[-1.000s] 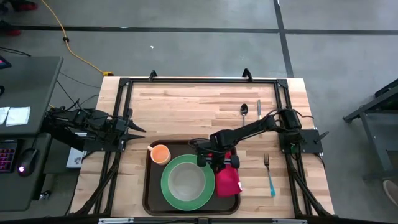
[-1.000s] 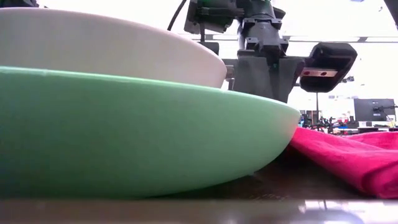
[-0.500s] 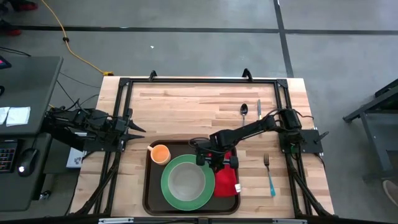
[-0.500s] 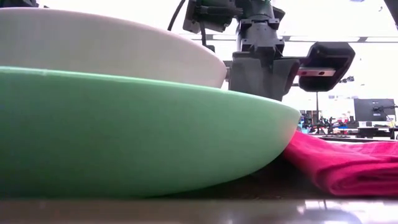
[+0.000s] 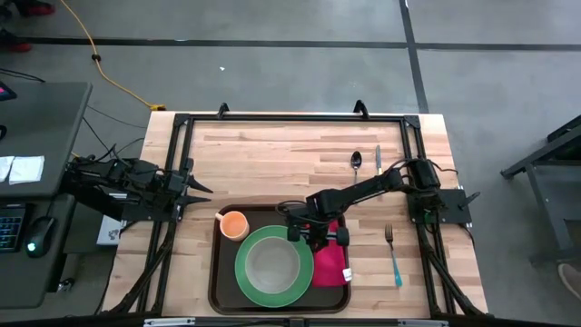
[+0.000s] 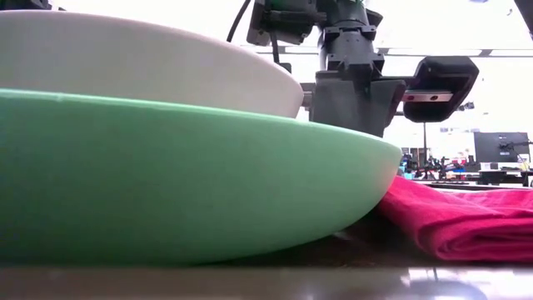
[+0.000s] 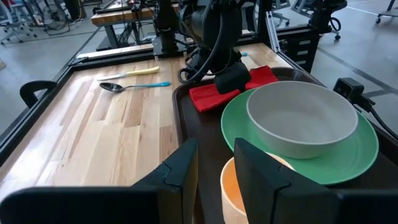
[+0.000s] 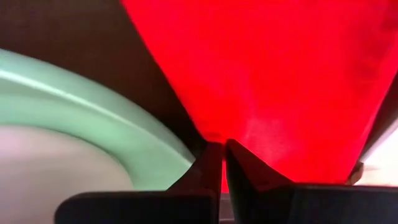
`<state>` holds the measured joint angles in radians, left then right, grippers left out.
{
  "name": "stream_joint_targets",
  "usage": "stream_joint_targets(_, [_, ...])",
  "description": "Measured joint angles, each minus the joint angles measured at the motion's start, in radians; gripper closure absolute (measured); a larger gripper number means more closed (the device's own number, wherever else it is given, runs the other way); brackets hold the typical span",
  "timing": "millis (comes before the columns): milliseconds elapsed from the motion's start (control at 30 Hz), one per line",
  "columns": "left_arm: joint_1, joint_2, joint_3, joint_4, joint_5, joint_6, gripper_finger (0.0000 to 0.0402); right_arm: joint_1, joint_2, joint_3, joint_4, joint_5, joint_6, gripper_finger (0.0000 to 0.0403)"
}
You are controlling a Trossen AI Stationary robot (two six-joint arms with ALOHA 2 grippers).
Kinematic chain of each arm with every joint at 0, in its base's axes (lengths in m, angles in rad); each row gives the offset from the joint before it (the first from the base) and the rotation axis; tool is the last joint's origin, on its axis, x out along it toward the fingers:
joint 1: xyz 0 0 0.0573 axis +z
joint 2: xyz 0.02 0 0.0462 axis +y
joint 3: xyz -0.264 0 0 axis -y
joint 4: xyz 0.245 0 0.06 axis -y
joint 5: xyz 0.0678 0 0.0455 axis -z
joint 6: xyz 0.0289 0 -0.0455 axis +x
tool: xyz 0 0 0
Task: Set up tray
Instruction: Put the red napkin on the brown serving tray
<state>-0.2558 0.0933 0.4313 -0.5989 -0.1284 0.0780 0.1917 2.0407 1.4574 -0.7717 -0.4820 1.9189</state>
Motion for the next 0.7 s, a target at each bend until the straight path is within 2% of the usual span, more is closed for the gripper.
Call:
stream_joint_targets(300, [0.0,0.0,0.0,0.0,0.0,0.0,0.0266,0.0,0.0,0.0,-0.039,0.003,-0.007,0.0395])
stream_joint_targets(700, [0.0,0.0,0.0,0.001,0.0,-0.001,0.0266,0.0,0.0,0.0,-0.04,0.011,-0.016,0.0316])
